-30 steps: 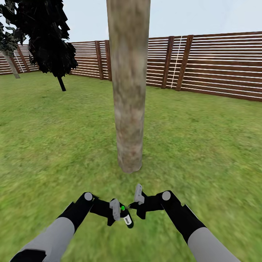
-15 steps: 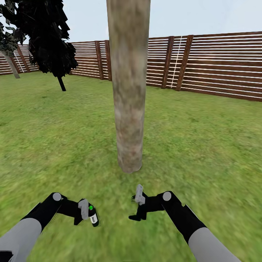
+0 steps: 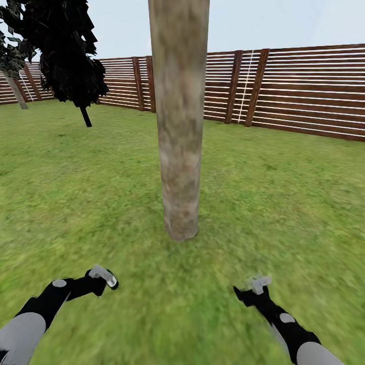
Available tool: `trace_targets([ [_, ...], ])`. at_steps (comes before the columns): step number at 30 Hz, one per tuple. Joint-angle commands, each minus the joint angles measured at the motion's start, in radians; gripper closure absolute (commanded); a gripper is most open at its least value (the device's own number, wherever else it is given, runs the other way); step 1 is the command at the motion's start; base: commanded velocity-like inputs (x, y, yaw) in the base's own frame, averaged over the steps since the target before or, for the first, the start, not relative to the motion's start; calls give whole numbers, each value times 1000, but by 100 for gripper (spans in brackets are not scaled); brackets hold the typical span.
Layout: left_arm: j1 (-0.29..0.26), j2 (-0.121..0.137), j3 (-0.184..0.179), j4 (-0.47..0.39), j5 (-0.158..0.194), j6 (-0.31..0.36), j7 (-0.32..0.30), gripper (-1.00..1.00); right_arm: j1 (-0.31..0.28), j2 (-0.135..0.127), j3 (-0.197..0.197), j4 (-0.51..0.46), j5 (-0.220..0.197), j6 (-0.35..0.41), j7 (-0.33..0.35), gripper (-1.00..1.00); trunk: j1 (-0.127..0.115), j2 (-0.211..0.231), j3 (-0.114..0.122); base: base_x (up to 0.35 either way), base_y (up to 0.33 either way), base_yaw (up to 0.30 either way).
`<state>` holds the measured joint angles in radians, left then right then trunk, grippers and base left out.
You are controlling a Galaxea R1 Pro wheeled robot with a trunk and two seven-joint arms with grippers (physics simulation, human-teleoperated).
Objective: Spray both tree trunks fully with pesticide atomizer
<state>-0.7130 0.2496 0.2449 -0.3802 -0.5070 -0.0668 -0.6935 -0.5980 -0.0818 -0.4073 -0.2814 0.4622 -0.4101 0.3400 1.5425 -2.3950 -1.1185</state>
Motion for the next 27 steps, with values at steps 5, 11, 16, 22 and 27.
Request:
trace_targets([
  [5,0,-73,8,142,64,3,323,100,208,-52,-300,5,2,-272,-10,-100,0,0,0,0,0,0],
  [11,0,-182,9,180,69,-4,578,100,259,-61,-354,5,2,-358,-8,-100,0,0,0,0,0,0],
  [16,0,-229,11,181,71,3,596,100,260,-56,-354,6,3,-360,-9,-100,0,0,0,0,0,-5],
  [22,1,-230,10,201,86,4,594,100,261,-52,-354,8,3,-360,-10,-100,0,0,0,0,0,-229],
  [27,-1,-279,12,212,85,90,653,100,261,-52,-354,8,3,-360,-10,-100,0,0,0,0,0,-265],
])
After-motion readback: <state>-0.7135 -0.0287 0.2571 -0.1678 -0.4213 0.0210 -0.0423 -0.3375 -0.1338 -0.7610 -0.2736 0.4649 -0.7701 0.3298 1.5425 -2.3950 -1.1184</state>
